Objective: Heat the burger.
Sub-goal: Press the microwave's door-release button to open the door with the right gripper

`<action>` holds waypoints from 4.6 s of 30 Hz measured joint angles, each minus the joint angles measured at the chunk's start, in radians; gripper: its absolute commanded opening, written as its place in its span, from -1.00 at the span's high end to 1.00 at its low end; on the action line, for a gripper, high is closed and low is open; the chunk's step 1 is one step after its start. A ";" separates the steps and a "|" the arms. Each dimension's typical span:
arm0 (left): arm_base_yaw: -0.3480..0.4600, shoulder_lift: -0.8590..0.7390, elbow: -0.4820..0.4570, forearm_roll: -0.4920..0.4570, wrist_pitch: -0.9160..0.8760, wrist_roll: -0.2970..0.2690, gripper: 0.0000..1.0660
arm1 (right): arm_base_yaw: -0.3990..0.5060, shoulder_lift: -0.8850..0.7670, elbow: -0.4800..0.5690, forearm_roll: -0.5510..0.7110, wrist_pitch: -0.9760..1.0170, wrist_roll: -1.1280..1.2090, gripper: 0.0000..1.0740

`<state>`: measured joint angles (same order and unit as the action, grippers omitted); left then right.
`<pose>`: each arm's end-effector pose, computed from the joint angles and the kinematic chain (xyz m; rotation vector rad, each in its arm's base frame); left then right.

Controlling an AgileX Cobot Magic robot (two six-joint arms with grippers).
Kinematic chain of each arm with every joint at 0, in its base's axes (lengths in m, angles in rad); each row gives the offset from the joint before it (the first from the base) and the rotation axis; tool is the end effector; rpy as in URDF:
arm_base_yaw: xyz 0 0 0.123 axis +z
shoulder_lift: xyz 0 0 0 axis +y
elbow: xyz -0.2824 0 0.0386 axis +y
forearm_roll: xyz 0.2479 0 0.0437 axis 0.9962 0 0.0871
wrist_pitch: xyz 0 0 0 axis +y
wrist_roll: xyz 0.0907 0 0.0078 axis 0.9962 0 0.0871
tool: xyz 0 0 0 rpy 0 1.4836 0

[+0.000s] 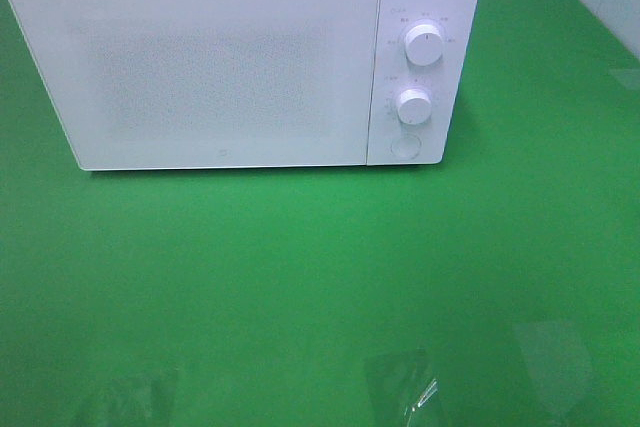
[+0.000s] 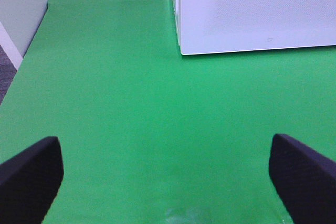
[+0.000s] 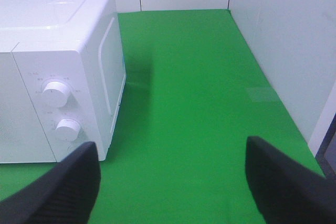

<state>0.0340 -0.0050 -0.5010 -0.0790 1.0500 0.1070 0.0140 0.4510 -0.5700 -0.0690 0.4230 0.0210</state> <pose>-0.0052 -0.0064 0.2785 0.0773 2.0236 -0.0051 0.0925 -0.0013 0.3340 -0.0296 1.7866 -0.0454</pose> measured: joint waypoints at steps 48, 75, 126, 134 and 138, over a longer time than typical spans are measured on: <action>0.000 0.000 0.000 0.000 0.000 0.000 -0.88 | 0.000 0.914 0.189 0.013 -1.116 0.072 -0.41; 0.000 0.000 0.000 0.000 0.000 0.000 -0.88 | 0.652 1.182 0.263 0.652 -1.488 0.382 -0.18; 0.000 0.000 0.000 0.001 0.000 0.000 -0.88 | 0.531 1.493 -0.078 0.591 -1.266 1.364 1.00; 0.000 0.000 0.000 0.001 0.000 0.000 -0.88 | 0.515 1.555 -0.153 0.569 -1.236 1.364 1.00; 0.000 0.000 0.000 0.001 0.000 0.000 -0.88 | 0.515 1.588 -0.194 0.566 -1.234 1.364 1.00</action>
<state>0.0340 -0.0050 -0.5010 -0.0780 1.0500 0.1070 0.5290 2.0390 -0.7640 0.4970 -0.8110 1.3850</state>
